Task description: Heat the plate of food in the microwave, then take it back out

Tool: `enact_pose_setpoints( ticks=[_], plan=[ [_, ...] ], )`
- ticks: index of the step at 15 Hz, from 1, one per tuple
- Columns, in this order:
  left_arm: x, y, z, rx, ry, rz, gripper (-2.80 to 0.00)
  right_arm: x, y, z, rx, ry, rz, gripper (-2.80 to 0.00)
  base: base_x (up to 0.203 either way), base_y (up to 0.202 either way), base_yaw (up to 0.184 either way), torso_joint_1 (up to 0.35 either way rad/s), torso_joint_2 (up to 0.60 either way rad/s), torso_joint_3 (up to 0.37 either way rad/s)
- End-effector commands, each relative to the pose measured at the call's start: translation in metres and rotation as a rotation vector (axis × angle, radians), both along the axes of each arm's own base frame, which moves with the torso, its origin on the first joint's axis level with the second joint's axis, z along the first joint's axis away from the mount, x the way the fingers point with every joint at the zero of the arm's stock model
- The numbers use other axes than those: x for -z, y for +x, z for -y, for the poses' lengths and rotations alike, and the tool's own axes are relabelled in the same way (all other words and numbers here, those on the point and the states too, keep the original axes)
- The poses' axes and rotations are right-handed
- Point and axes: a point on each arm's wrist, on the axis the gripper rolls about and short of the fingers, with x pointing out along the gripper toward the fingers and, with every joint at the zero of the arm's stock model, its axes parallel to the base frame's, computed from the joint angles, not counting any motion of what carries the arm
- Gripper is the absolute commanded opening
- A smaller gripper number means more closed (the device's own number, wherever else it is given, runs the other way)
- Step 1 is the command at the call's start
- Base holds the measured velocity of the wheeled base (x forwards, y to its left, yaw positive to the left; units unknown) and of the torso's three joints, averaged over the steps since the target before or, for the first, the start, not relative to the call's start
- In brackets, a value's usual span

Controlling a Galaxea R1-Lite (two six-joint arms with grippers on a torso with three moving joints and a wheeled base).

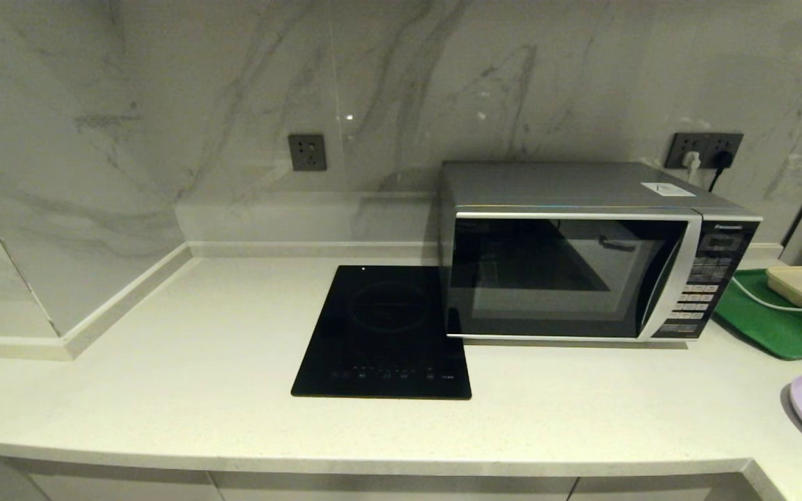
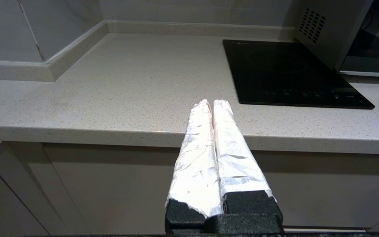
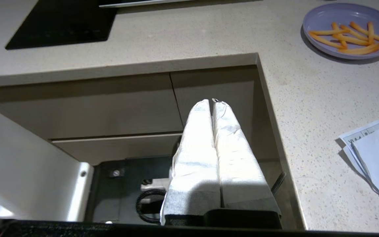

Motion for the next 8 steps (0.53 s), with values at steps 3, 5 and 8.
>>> enact_pose_setpoints(
  ticks=[3,5,8],
  plan=[
    [0.0,0.0,0.0,0.0,-0.001,0.001,-2.8,0.024,0.022,0.001,-0.003,-0.046,0.208,-2.8,0.0,0.0,0.0,0.0,0.0,0.0],
    [0.0,0.0,0.0,0.0,0.0,0.001,-2.8,0.037,0.053,0.001,0.024,-0.058,0.211,-2.8,0.0,0.0,0.0,0.0,0.0,0.0],
    [0.0,0.0,0.0,0.0,-0.001,0.001,-2.8,0.072,0.099,0.002,0.046,-0.06,0.202,-2.8,0.0,0.0,0.0,0.0,0.0,0.0]
  ],
)
